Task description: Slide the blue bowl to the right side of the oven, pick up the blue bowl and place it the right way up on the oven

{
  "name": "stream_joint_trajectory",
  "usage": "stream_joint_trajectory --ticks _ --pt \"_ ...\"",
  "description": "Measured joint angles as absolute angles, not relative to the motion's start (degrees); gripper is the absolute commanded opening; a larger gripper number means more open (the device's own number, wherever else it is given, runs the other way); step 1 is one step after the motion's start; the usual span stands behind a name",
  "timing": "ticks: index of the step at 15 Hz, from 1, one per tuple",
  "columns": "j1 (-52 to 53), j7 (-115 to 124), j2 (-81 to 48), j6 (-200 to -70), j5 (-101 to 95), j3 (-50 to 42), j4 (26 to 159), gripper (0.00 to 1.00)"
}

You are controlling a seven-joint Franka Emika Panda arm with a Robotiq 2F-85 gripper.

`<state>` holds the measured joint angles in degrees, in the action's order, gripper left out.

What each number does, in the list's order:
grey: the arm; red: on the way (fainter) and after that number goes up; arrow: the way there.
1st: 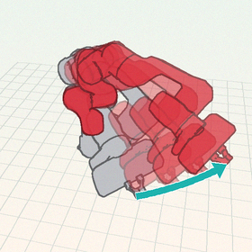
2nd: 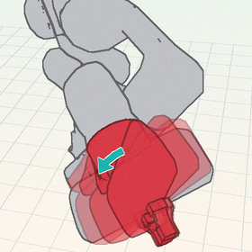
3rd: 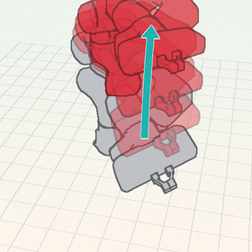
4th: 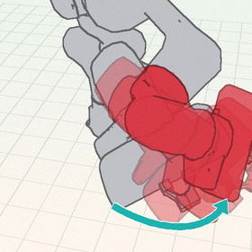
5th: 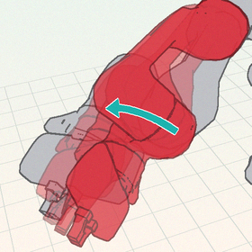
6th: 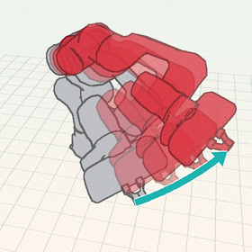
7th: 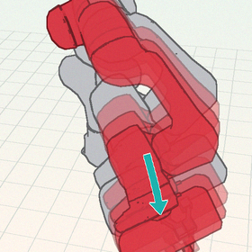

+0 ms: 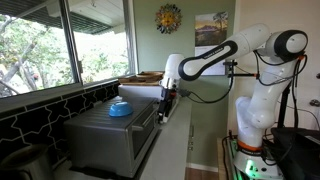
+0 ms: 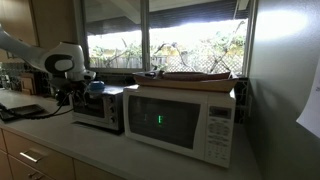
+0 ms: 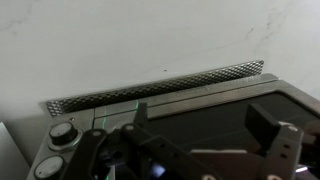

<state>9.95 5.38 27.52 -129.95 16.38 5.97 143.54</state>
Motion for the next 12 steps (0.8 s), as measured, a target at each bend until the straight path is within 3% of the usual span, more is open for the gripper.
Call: stream_joint_trajectory --ticks 6,12 --pt "10.79 3.85 28.21 -125.34 19.61 5.32 136.35 1.00" --pt "9.20 18.95 20.79 -127.08 18.55 9.63 126.39 1.00"
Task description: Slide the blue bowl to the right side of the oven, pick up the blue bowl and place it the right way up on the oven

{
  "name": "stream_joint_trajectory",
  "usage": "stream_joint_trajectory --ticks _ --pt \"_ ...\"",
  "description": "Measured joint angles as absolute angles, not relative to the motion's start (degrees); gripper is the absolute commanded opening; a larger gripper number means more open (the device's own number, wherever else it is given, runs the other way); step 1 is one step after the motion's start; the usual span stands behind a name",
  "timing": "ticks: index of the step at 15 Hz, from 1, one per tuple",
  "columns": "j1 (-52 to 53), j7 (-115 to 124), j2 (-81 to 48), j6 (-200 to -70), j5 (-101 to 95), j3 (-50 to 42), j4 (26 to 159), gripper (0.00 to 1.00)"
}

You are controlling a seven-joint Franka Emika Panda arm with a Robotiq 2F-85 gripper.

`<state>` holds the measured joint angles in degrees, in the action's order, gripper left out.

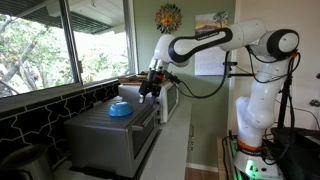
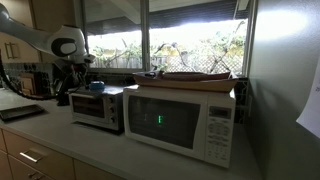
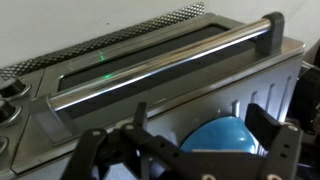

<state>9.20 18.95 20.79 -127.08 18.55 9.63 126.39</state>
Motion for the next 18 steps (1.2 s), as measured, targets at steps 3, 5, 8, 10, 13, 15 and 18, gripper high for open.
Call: stream_joint_trajectory --ticks 3,5,8,10,13,15,18 --pt "7.51 29.00 16.19 -127.18 13.85 12.65 121.07 1.00" --pt "6.24 36.18 13.42 -127.43 8.56 14.14 117.61 1.00" --pt "5.31 43.93 9.91 -127.53 1.05 14.80 113.22 1.00" --pt "5.31 46.54 7.95 -127.53 -1.72 14.80 111.12 1.00" --pt "5.40 48.24 5.43 -127.52 -4.42 14.78 109.19 1.00" --pt "5.46 48.40 4.24 -127.36 -5.44 14.70 108.32 1.00" --pt "5.65 48.40 3.15 -126.30 -6.40 14.48 107.62 1.00"
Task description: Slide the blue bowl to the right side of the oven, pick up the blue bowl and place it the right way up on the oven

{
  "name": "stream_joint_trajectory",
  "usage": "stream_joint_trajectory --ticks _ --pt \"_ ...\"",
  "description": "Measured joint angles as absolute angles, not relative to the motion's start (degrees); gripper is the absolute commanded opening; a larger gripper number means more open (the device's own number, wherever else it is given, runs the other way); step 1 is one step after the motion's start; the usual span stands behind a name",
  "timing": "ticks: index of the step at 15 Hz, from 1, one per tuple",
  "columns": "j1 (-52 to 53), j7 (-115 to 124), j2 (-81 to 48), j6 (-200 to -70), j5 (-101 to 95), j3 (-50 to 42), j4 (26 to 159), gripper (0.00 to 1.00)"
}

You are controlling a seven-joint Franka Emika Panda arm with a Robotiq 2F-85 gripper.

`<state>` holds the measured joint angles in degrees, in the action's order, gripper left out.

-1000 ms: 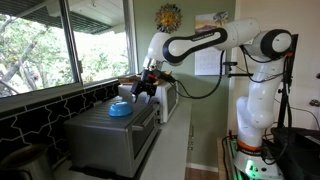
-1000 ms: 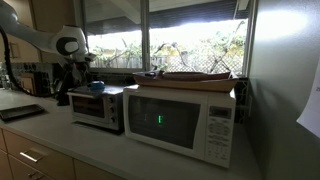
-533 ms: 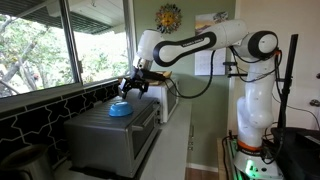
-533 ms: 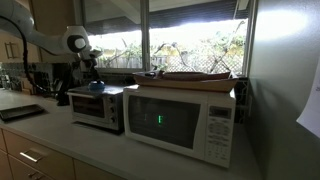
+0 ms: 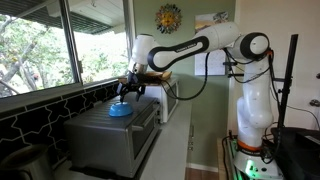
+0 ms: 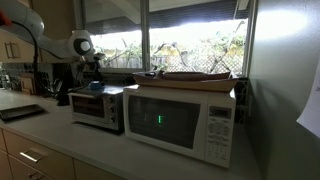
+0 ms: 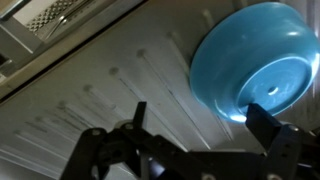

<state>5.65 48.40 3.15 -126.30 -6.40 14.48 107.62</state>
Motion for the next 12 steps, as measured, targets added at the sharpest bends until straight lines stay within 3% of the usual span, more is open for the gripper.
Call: stream_joint_trajectory --ticks 12 --pt "5.75 44.78 4.91 -118.34 -9.01 11.58 106.77 1.00"
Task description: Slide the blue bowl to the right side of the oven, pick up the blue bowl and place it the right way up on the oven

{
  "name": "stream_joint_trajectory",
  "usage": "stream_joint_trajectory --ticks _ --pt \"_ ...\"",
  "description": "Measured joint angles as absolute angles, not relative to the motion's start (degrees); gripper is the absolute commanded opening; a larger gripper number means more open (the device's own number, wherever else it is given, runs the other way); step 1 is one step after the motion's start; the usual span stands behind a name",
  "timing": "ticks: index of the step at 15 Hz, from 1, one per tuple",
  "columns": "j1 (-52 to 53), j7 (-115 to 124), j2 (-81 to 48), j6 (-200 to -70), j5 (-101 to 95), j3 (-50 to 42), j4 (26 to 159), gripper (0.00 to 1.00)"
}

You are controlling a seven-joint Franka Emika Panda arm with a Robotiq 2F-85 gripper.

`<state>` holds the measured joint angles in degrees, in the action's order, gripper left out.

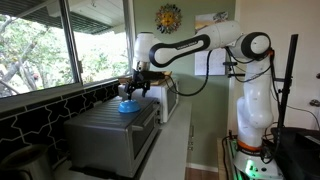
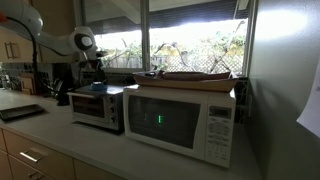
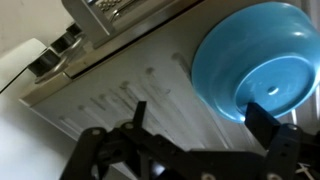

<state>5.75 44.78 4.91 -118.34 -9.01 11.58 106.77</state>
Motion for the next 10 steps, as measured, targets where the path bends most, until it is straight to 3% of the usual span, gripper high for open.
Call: stream_joint_trajectory --ticks 10 --pt "4.13 40.58 8.59 -116.34 -10.34 7.85 109.93 1.00"
